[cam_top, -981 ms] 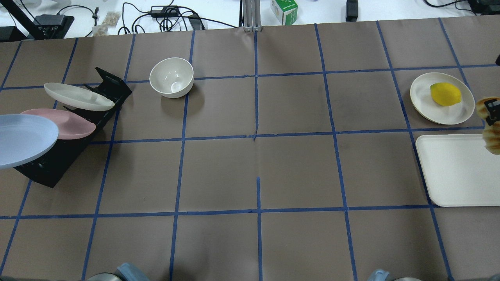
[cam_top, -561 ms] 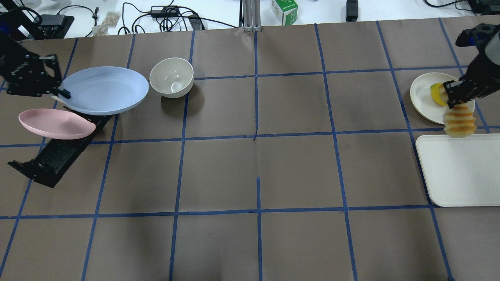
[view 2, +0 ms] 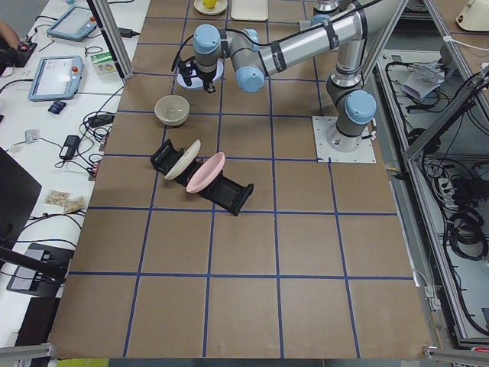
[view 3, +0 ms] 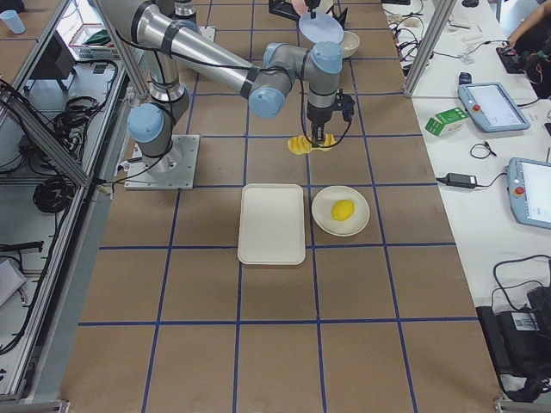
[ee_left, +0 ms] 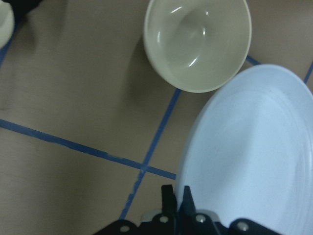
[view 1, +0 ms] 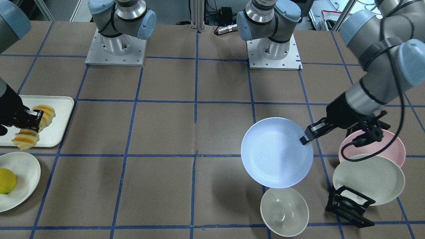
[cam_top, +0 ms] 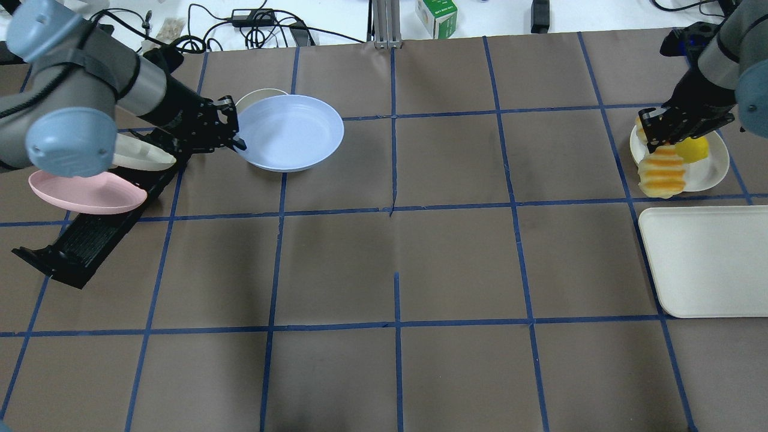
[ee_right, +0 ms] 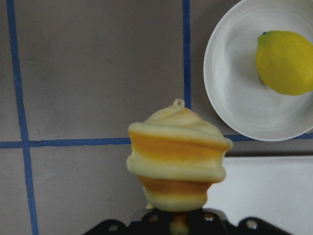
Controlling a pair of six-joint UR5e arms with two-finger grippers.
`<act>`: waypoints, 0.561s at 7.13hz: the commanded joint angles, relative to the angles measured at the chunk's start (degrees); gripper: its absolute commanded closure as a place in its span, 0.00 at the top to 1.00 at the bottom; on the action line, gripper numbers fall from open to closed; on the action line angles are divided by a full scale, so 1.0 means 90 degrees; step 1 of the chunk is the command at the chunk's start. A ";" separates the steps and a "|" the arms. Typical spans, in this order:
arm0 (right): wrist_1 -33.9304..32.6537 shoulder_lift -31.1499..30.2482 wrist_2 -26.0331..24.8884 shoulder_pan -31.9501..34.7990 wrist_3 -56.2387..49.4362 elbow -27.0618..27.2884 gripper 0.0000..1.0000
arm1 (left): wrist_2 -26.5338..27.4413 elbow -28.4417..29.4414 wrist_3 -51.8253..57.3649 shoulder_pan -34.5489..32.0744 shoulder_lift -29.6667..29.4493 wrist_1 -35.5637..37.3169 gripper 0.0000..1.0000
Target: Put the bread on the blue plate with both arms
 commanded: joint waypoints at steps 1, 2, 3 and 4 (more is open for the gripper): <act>0.0059 0.0002 0.0129 0.0656 0.0547 -0.0027 0.24 | -0.0119 -0.0449 -0.0390 -0.0775 -0.0550 0.1370 0.00; 0.0050 0.0002 0.0322 0.0959 0.0860 -0.0027 0.24 | -0.0110 -0.0459 -0.0381 -0.1019 -0.0765 0.1442 0.00; 0.0030 0.0031 0.0431 0.1087 0.0950 0.0031 0.24 | -0.0119 -0.0469 -0.0391 -0.1215 -0.1048 0.1511 0.00; -0.0009 0.0021 0.0441 0.1234 0.1009 0.0264 0.24 | -0.0129 -0.0469 -0.0391 -0.1420 -0.1253 0.1570 0.00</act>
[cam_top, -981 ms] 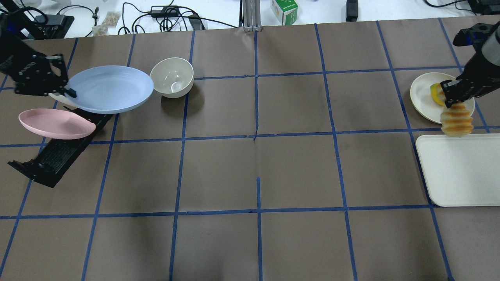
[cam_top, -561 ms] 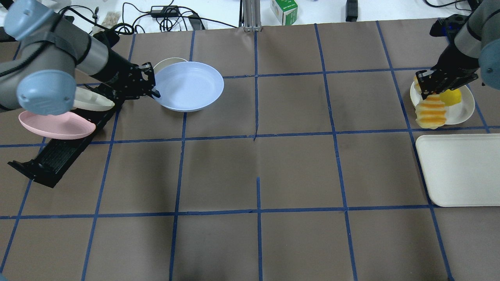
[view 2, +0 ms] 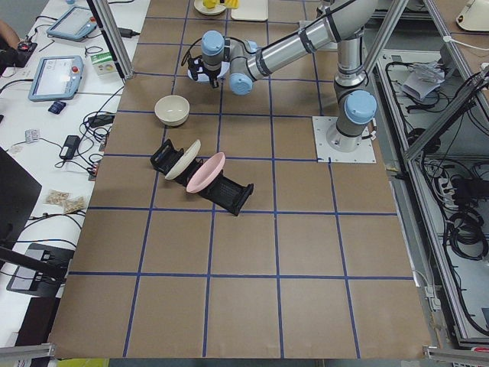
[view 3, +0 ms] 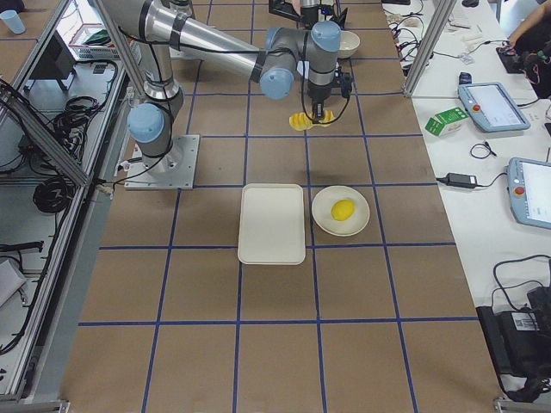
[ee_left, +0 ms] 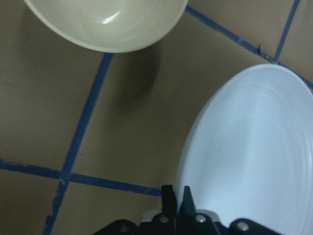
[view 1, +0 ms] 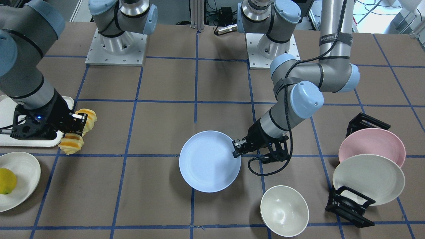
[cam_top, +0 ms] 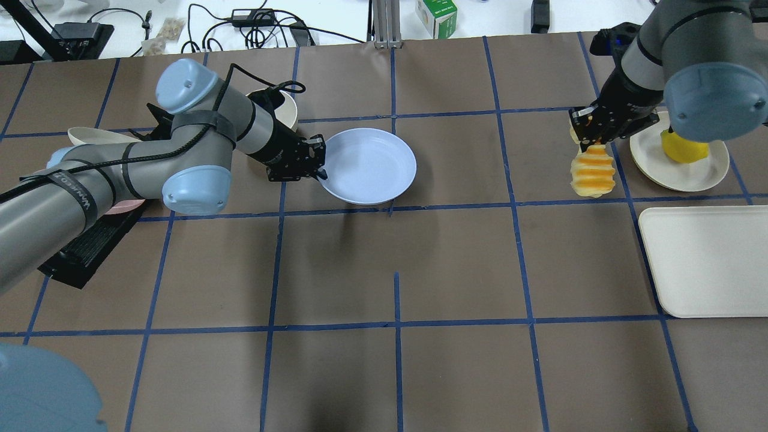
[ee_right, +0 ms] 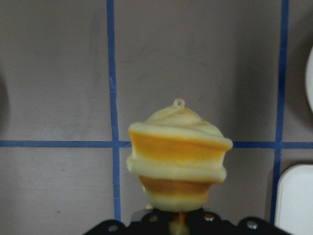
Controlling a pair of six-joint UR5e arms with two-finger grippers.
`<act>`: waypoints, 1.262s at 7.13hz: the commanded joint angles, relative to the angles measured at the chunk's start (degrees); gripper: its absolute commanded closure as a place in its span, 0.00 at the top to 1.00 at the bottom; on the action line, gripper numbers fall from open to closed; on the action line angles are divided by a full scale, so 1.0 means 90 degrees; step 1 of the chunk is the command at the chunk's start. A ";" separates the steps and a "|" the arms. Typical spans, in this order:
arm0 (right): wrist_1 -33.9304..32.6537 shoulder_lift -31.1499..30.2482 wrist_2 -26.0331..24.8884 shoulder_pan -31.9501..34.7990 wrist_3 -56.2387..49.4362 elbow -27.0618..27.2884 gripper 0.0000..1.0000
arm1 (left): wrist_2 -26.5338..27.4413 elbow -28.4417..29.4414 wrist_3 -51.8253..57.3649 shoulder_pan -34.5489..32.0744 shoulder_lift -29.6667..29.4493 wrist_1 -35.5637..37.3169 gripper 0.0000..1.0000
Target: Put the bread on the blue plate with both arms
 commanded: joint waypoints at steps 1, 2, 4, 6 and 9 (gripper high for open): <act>-0.0066 -0.0046 0.0095 0.0320 0.0200 0.0332 0.24 | -0.0224 -0.0002 0.0001 -0.0395 -0.0498 0.0159 0.00; -0.0076 -0.0066 0.0076 0.0456 0.0394 0.0324 0.24 | -0.0448 -0.0002 -0.0018 -0.0425 -0.0645 0.0169 0.00; -0.0298 -0.0027 0.0144 0.1050 0.0843 0.0295 0.24 | -0.0431 -0.0012 -0.0037 -0.0474 -0.0734 0.0159 0.65; -0.0911 0.0284 0.0564 0.1451 0.1546 0.0304 0.24 | -0.0373 0.0085 0.0011 -0.0474 -0.0676 0.0218 1.00; -0.1355 0.0762 0.1021 0.2087 0.2210 -0.0055 0.27 | 0.0853 0.0785 0.0206 -0.0047 -0.0423 0.0034 1.00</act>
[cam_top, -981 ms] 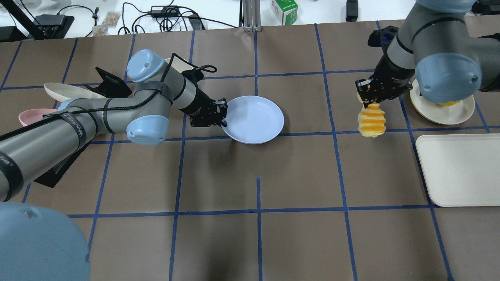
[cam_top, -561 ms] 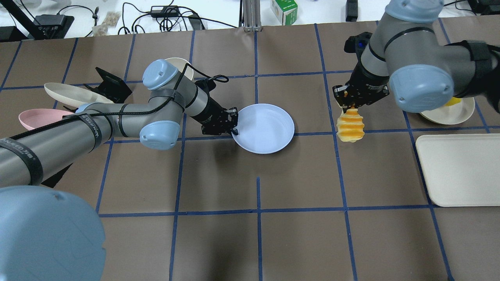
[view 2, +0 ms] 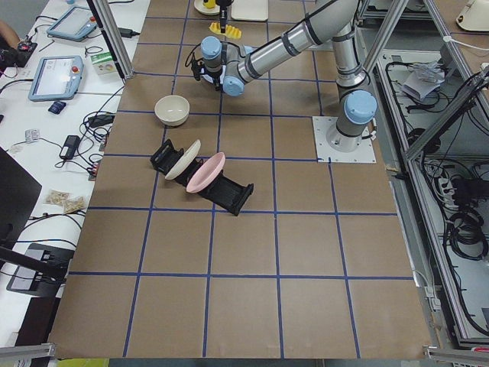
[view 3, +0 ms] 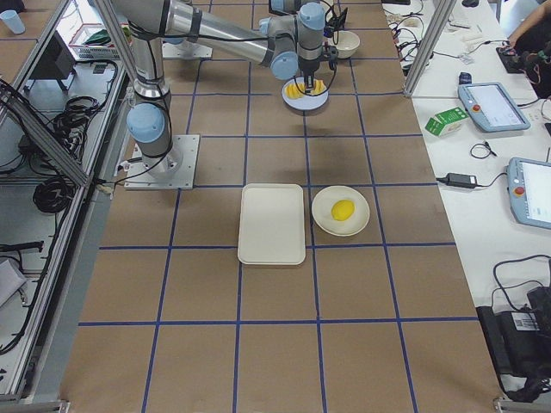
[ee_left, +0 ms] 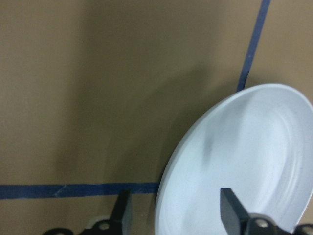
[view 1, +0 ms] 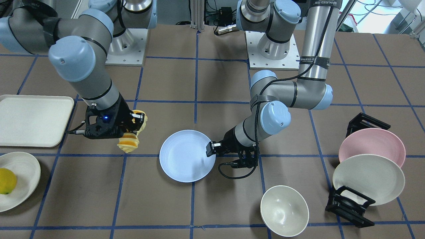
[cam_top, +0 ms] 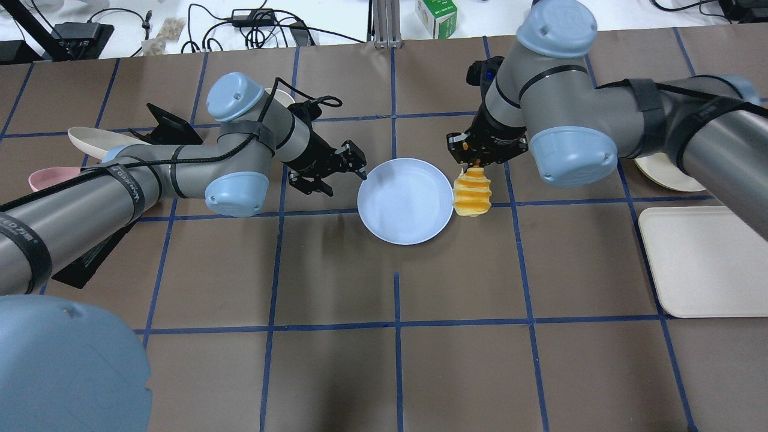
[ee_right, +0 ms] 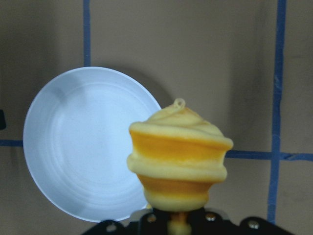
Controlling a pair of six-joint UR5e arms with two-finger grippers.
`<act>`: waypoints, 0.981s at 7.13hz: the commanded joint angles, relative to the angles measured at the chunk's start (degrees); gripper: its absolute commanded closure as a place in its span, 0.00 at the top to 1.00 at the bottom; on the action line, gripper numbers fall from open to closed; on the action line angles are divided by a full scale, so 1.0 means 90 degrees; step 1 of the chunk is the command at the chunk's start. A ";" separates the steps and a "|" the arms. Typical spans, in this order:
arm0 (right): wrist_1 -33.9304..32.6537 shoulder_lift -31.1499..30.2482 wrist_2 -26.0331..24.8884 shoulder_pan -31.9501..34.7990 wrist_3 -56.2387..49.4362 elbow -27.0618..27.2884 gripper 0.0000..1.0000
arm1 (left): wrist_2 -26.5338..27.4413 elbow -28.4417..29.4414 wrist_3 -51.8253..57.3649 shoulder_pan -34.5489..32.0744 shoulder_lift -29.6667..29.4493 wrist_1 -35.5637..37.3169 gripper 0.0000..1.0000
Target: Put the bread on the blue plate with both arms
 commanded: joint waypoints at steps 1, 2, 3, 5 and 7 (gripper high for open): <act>-0.0174 0.0366 0.0284 0.0376 0.0503 -0.0346 0.29 | 0.0661 0.0540 0.0592 0.0427 0.0182 -0.0368 1.00; -0.0165 0.0560 0.0294 0.0465 0.0553 -0.0348 0.29 | 0.1445 0.0590 0.0916 0.0671 0.0358 -0.0738 1.00; -0.0193 0.0659 0.0594 0.0553 0.0680 -0.0309 0.31 | 0.1994 0.0658 0.1141 0.0963 0.0620 -0.1351 1.00; -0.0844 0.0893 0.0812 0.0681 0.0935 -0.0300 0.52 | 0.2116 0.1144 0.1609 0.1287 0.1216 -0.2745 1.00; -0.0761 0.0943 0.0714 0.0671 0.1177 -0.0279 1.00 | 0.2215 0.1896 0.1700 0.1386 0.1782 -0.4096 1.00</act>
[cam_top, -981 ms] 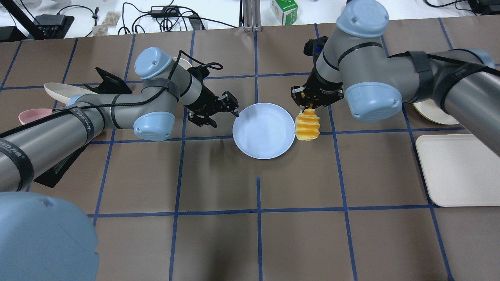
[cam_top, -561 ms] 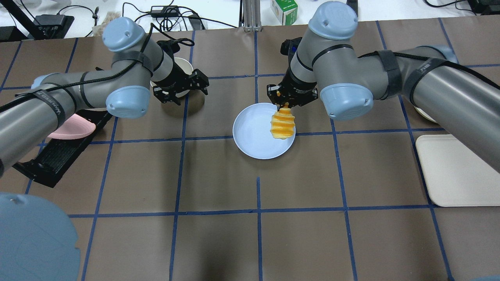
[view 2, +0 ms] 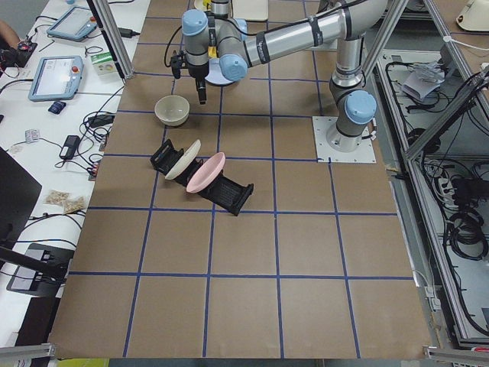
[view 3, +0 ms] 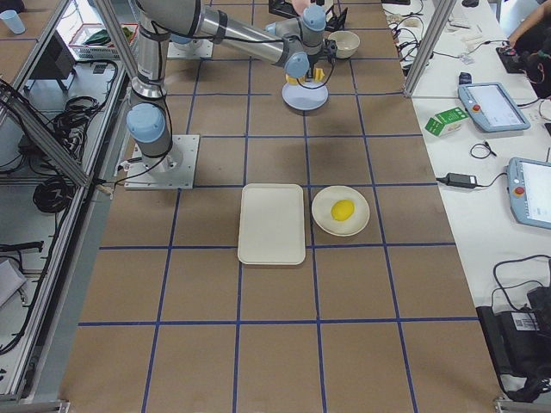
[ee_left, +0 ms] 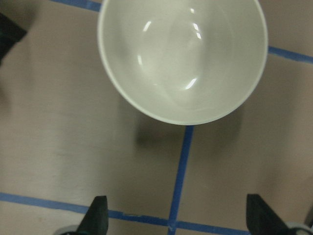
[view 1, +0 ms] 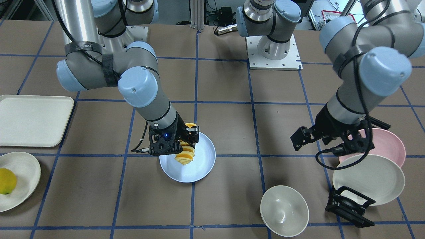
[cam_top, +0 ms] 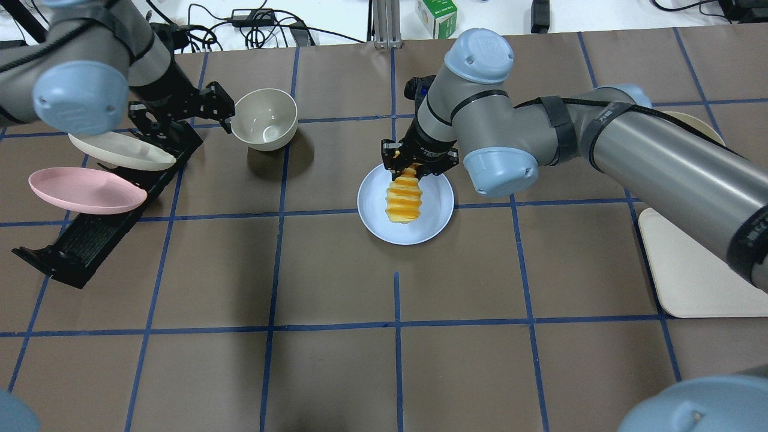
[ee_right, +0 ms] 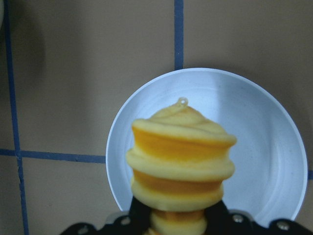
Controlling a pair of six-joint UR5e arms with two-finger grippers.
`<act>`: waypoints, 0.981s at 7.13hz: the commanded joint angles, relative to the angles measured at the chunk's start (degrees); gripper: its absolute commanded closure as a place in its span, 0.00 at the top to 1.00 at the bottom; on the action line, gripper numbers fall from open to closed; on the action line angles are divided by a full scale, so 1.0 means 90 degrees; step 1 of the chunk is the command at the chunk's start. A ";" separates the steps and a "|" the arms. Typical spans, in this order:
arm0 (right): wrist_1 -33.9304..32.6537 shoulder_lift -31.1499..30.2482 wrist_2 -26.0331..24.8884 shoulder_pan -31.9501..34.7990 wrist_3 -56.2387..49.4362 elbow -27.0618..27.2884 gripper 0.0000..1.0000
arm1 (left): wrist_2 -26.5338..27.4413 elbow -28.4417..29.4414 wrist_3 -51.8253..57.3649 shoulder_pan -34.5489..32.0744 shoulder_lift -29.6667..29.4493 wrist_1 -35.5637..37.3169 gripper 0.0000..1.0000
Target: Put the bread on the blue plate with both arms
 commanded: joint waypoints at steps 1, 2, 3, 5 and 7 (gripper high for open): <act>0.0014 0.0019 -0.0027 -0.0010 0.0195 -0.0031 1.00 | 0.0070 0.0445 0.0084 0.0017 0.0632 -0.1074 1.00; 0.0034 -0.0030 -0.0027 -0.0029 0.0176 -0.0176 1.00 | -0.0065 0.0378 0.0104 0.0007 0.0789 -0.1067 1.00; 0.0517 -0.0098 -0.0066 -0.0155 0.0089 -0.0507 1.00 | -0.0124 0.0425 0.0162 0.0006 0.0742 -0.0951 1.00; 0.2291 -0.0342 -0.0942 -0.0448 -0.0648 -0.1705 1.00 | -0.0135 0.0446 0.0066 -0.0003 0.1092 -0.1366 1.00; 0.3457 -0.0963 -0.1442 -0.0615 -0.0965 -0.2072 1.00 | -0.0164 0.0368 0.0462 -0.0217 0.1065 -0.1448 1.00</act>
